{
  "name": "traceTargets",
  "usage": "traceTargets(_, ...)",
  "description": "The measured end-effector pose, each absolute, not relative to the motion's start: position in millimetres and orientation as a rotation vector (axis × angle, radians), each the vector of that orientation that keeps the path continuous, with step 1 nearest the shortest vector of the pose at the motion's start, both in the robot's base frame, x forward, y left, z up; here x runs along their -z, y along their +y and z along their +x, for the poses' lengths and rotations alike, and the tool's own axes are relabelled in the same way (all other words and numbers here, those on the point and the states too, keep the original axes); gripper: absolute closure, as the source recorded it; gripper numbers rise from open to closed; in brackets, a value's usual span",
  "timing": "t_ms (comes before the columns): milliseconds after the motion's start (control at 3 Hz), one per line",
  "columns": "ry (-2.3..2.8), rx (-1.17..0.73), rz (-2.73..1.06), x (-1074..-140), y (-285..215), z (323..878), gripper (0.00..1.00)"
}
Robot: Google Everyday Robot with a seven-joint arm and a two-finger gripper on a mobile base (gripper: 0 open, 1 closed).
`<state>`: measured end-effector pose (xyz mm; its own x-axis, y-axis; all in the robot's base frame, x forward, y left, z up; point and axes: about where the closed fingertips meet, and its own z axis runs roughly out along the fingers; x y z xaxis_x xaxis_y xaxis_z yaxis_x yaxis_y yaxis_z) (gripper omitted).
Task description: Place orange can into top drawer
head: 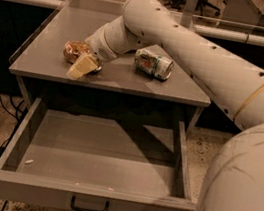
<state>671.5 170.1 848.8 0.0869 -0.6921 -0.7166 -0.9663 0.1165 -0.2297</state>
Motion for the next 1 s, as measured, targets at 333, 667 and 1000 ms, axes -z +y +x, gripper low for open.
traceTargets(333, 1.668, -0.477, -1.638, -848.7, 170.1, 671.5, 0.49)
traceTargets(667, 1.668, -0.477, -1.638, -848.7, 170.1, 671.5, 0.71)
traceTargets(1000, 1.667, -0.477, -1.638, -848.7, 170.1, 671.5, 0.95)
